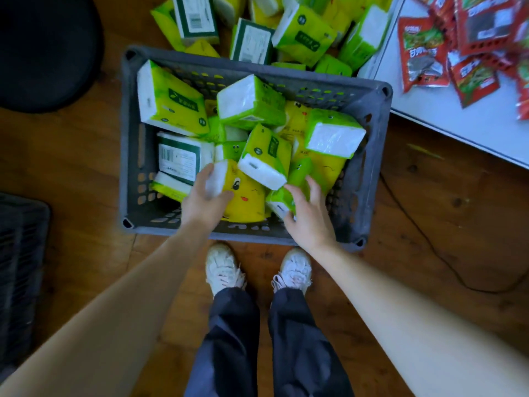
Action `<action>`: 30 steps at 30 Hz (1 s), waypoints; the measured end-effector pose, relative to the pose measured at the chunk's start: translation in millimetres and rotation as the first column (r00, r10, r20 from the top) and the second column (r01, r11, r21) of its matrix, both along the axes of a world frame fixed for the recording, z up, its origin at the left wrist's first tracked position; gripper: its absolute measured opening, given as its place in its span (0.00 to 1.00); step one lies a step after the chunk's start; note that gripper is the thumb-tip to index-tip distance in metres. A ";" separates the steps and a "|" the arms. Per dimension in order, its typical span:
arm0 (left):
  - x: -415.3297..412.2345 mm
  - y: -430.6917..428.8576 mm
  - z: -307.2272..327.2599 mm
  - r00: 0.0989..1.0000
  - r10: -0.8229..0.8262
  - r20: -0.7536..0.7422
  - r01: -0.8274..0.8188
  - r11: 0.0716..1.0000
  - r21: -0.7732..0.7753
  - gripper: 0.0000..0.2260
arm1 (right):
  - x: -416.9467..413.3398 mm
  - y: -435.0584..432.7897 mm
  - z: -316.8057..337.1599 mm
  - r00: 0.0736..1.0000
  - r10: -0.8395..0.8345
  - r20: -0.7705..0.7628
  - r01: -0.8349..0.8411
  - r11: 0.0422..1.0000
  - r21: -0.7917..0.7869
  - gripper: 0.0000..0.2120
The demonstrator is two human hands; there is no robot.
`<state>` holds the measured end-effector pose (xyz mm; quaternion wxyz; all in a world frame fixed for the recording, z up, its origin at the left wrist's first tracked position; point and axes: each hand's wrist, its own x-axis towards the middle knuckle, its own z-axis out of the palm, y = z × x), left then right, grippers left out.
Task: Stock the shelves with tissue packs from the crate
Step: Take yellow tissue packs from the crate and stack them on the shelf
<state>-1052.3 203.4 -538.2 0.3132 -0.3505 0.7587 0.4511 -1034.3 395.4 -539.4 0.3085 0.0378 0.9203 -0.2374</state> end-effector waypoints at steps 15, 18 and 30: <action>-4.4 -29.6 129.9 0.905 0.403 0.136 -0.426 0.859 0.285 0.33 | -23.0 -77.1 142.4 0.946 -0.255 0.201 0.321 0.829 -0.457 0.35; -12.5 -21.1 174.0 0.971 0.239 0.011 -0.231 0.926 0.298 0.47 | -35.9 -69.5 182.5 0.942 -0.298 0.156 0.337 0.839 -0.427 0.32; -35.1 24.2 274.1 0.970 0.065 -0.236 0.016 0.946 0.324 0.30 | -45.8 -27.5 274.8 0.907 -0.420 0.012 0.386 0.822 -0.419 0.30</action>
